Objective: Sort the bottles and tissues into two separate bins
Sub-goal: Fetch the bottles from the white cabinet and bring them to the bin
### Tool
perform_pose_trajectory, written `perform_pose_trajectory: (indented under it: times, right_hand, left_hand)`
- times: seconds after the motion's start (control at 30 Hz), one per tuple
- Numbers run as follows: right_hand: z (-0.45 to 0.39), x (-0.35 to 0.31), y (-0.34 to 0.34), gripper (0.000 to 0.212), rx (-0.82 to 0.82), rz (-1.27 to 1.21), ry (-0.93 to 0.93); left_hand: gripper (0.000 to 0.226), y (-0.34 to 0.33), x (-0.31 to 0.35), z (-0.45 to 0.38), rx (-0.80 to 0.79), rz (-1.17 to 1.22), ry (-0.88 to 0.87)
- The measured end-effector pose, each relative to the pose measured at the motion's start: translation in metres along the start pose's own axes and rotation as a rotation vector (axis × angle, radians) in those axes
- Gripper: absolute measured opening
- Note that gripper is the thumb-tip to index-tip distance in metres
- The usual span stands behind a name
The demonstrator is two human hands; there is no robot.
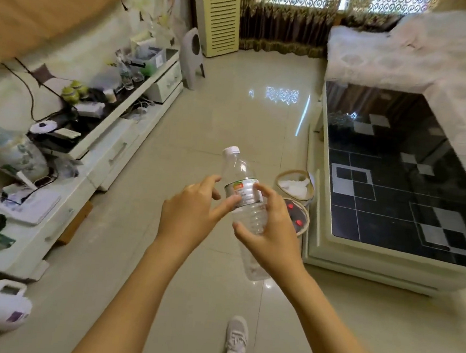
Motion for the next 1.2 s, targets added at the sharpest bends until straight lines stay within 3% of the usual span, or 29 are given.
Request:
perform_pose_trajectory:
  times: [0.2,0.37,0.53,0.77,0.9,1.0,1.13,1.2]
  right_hand:
    - [-0.113,0.031,-0.025,0.084,-0.071,-0.085,-0.041]
    - [-0.182,0.057,-0.040,0.094,-0.119,-0.053,-0.049]
    - [-0.256,0.114,-0.048,0.097,-0.047,0.027,-0.186]
    - [-0.321,0.214,-0.013,0.073,0.009,0.130,-0.505]
    - [-0.351,0.249,0.013,0.069,0.103,0.193,-0.536]
    - [-0.364,0.279,0.019,0.075,0.031,0.159,-0.546]
    - [-0.378,0.333,0.031,0.036,0.067,0.323,-0.576]
    - [-0.379,0.368,0.032,0.021,0.109,0.342,-0.621]
  left_hand:
    - [0.059,-0.025,-0.017,-0.114,-0.094,0.219,0.116]
    - [0.070,-0.055,-0.031,-0.195,-0.228,0.475,0.173]
    - [0.071,-0.103,-0.019,-0.296,-0.392,0.420,0.061]
    - [0.069,-0.201,0.005,-0.398,-0.653,0.367,-0.109]
    - [0.069,-0.256,0.033,-0.430,-0.749,0.203,-0.318]
    - [0.074,-0.298,0.056,-0.440,-0.804,0.062,-0.464]
    - [0.075,-0.357,0.082,-0.453,-0.812,-0.051,-0.652]
    - [0.078,-0.391,0.084,-0.463,-0.838,-0.068,-0.664]
Point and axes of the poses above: each hand's wrist, its own z-axis away from the middle knuckle, its own y-axis out of the back of the hand, x = y × z, the point moved 8 cm from there along -z, towards the middle knuckle, and after that the axes turned 2 degrees about y, right-handed, at the moved point
